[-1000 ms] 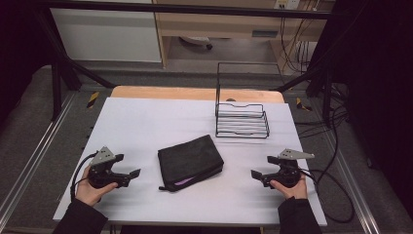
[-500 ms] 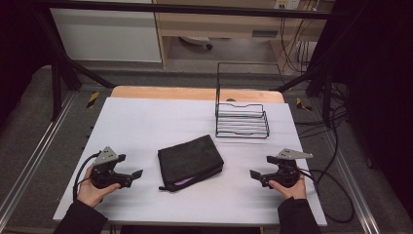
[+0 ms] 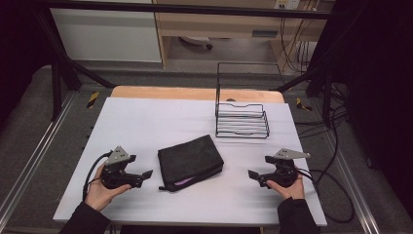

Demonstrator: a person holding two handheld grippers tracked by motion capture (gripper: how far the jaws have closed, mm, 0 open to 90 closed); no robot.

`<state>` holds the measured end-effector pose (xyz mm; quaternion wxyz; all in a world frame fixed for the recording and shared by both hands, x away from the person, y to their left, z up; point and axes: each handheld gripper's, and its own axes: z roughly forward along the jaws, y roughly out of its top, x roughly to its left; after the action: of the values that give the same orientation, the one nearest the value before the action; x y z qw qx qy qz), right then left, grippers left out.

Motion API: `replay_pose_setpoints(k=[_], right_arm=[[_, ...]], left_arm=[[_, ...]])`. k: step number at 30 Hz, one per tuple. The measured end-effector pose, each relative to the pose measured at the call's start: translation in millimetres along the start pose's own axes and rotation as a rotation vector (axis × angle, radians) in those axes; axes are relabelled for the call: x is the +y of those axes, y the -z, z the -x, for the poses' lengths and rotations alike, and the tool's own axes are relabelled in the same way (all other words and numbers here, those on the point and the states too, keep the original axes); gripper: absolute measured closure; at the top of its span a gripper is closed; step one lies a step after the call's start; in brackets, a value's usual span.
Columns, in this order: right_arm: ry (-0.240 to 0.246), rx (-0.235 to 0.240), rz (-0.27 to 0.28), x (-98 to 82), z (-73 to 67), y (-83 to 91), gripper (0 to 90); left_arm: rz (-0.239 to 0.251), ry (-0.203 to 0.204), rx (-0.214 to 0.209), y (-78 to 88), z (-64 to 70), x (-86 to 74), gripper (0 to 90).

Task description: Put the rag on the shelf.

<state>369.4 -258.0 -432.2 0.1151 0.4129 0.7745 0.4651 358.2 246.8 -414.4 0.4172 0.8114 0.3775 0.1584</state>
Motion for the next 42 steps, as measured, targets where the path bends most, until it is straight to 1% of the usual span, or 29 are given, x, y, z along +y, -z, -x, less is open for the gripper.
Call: replay_pose_setpoints(k=[3, 6, 8, 12, 13, 14, 16, 20, 21, 22, 24, 25, 26, 29, 30, 32, 36, 38, 39, 40, 42], right_arm=[[0.004, 0.001, -0.006, 0.2, -0.5, -0.8, 1.4], [0.002, -0.001, -0.005, 0.3, -0.4, -0.9, 1.5], [0.001, -0.002, -0.005, 0.4, -0.4, -0.9, 1.6], [0.001, -0.001, -0.007, 0.5, -0.7, -1.3, 1.7], [0.001, -0.002, -0.009, 0.5, -0.8, -1.5, 1.7], [0.003, -0.002, -0.011, 0.5, -0.6, -1.7, 1.8], [0.003, -0.002, -0.013, 0.4, -0.8, -2.1, 1.9], [0.008, -0.002, -0.018, 0.4, -1.1, -2.8, 2.0], [0.011, -0.003, -0.018, 0.6, -1.2, -3.0, 2.0], [0.011, -0.002, -0.018, 0.8, -1.7, -3.0, 2.1], [0.011, -0.002, -0.019, 0.8, -2.0, -3.3, 2.1], [0.01, -0.001, -0.02, 0.7, -2.1, -3.5, 2.1], [0.013, -0.002, -0.025, 0.7, -1.9, -3.6, 2.1], [0.014, -0.002, -0.028, 0.7, -1.8, -4.0, 2.1], [0.015, -0.002, -0.029, 0.6, -1.8, -4.2, 2.1], [0.014, -0.003, -0.03, 0.5, -1.9, -4.4, 2.1], [0.019, -0.005, -0.032, 0.4, -1.7, -4.7, 2.1], [0.017, -0.004, -0.033, 0.5, -1.7, -4.5, 2.1], [0.018, -0.004, -0.034, 0.5, -1.6, -4.4, 2.1], [0.018, -0.004, -0.034, 0.5, -1.6, -4.3, 2.1], [0.02, -0.005, -0.035, 0.5, -1.4, -4.6, 2.1]], left_arm=[[-0.015, -0.017, -0.008, -5.0, 9.5, 4.9, 15.5], [-0.028, -0.034, -0.032, -10.6, 20.5, 8.9, 20.9], [-0.042, -0.057, -0.05, -15.2, 28.8, 12.3, 23.9], [-0.064, -0.085, -0.08, -24.5, 41.7, 17.7, 30.8], [-0.064, -0.085, -0.08, -24.5, 41.7, 17.7, 33.1], [-0.085, -0.1, -0.1, -30.9, 49.0, 20.0, 35.1], [-0.109, -0.108, -0.116, -36.9, 54.3, 20.7, 39.1], [-0.155, -0.115, -0.152, -47.1, 61.5, 19.2, 51.5], [-0.171, -0.123, -0.155, -49.5, 62.3, 18.2, 54.3], [-0.177, -0.125, -0.156, -51.0, 62.4, 17.3, 56.8], [-0.188, -0.116, -0.156, -54.3, 61.3, 14.4, 62.3], [-0.188, -0.116, -0.156, -54.3, 61.3, 14.4, 64.8], [-0.187, -0.105, -0.157, -56.3, 59.4, 12.4, 66.8], [-0.189, -0.103, -0.156, -57.7, 56.2, 11.8, 73.2], [-0.192, -0.099, -0.162, -58.3, 55.4, 11.7, 75.2], [-0.195, -0.096, -0.157, -58.9, 54.8, 12.6, 80.5], [-0.206, -0.106, -0.153, -57.3, 56.2, 17.3, 84.5], [-0.185, -0.092, -0.174, -52.6, 56.9, 20.8, 85.0], [-0.185, -0.092, -0.174, -52.6, 56.9, 20.8, 85.1], [-0.17, -0.091, -0.193, -46.4, 59.0, 25.0, 85.1], [-0.158, -0.091, -0.22, -43.7, 63.4, 25.9, 85.1]])
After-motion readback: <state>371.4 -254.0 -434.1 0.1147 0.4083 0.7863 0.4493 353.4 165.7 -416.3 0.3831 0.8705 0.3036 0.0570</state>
